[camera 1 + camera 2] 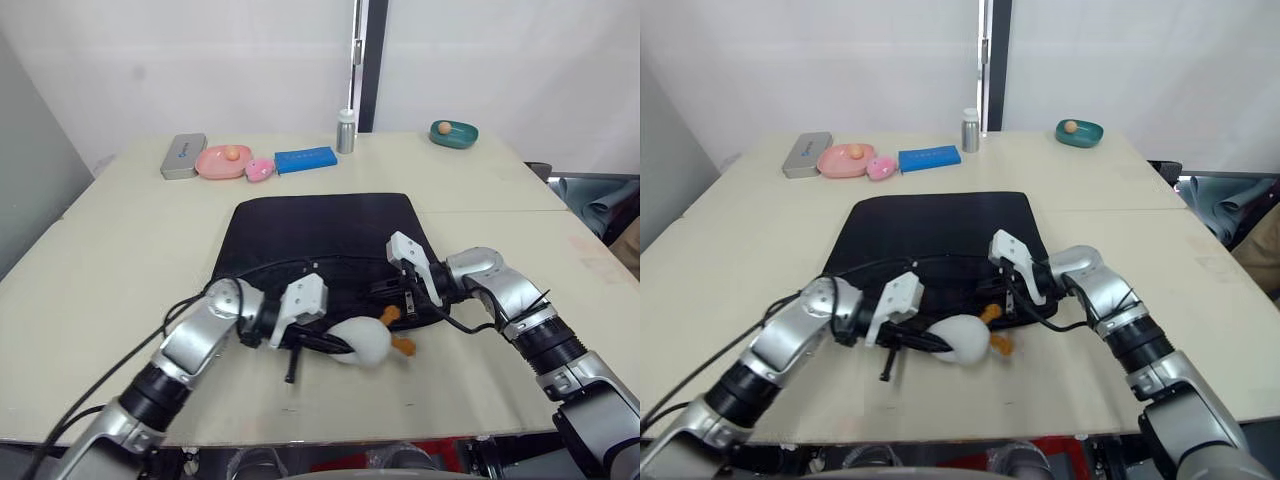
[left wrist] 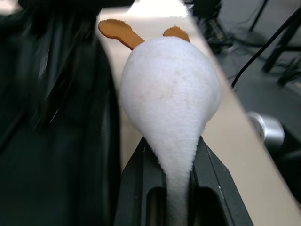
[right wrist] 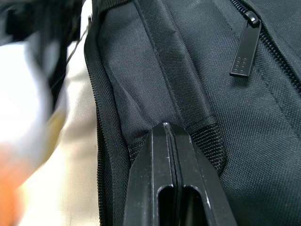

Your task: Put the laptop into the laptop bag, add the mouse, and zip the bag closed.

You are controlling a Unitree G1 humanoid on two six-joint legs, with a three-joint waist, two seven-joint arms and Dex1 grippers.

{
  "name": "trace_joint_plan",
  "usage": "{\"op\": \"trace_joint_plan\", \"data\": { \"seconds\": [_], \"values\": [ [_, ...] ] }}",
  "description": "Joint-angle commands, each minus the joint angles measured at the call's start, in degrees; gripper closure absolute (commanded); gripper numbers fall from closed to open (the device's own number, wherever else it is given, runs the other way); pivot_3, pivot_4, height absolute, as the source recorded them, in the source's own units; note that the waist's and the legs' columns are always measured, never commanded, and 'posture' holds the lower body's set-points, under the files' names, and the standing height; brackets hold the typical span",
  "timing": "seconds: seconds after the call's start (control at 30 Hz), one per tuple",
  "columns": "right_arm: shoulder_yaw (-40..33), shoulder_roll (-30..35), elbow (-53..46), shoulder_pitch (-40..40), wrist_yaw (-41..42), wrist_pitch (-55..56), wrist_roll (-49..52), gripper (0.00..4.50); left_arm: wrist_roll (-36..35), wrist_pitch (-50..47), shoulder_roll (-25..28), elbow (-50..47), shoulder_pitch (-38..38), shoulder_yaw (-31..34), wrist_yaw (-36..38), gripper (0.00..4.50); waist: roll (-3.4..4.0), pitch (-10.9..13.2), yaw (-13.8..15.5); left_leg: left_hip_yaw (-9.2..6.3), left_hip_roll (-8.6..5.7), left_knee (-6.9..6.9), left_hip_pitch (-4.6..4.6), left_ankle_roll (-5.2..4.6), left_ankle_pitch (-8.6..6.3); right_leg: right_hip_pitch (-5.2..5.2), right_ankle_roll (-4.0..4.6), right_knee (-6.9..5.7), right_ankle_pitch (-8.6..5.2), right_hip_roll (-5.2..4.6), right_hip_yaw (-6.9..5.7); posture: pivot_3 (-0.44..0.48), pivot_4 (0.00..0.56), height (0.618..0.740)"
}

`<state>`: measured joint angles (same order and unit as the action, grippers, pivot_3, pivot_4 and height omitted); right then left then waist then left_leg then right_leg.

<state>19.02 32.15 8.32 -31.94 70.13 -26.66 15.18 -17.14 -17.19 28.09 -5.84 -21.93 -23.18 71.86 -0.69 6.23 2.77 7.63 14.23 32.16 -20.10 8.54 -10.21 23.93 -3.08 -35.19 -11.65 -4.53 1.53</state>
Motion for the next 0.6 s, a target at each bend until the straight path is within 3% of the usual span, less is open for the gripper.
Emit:
{"op": "trace_joint_plan", "data": {
  "seconds": [0.03, 0.33, 0.6],
  "values": [
    [2.4, 1.0, 2.0, 2.0, -0.2, -2.4, -2.9, 4.50, -0.6, 1.1, -2.9, 3.7, -4.1, -0.3, 1.7, 4.27, 0.03, 0.0, 0.1, 0.00, 0.00, 0.00, 0.01, -0.01, 0.00, -0.01, 0.00, -0.01, 0.00, 0.01, 0.00, 0.000, 0.150, 0.740],
    [2.1, 1.7, 1.3, 2.2, -0.2, -3.0, -2.7, 4.50, -1.5, 0.3, -9.4, 13.0, -11.9, 0.0, 5.5, 4.27, 0.03, 0.0, 0.3, 0.00, -0.03, 0.03, -0.01, -0.06, 0.03, -0.03, 0.01, 0.01, 0.01, -0.01, 0.02, 0.000, 0.150, 0.740],
    [1.8, 1.9, 1.2, 2.4, -0.2, -3.2, -2.8, 4.50, -3.4, -2.6, -13.8, 12.2, -12.5, 0.3, 5.7, 4.27, 0.03, 0.0, 0.9, 0.00, -0.04, 0.04, -0.02, -0.07, 0.03, -0.04, 0.02, 0.02, 0.01, -0.04, 0.02, 0.000, 0.150, 0.740]
  ]
}}
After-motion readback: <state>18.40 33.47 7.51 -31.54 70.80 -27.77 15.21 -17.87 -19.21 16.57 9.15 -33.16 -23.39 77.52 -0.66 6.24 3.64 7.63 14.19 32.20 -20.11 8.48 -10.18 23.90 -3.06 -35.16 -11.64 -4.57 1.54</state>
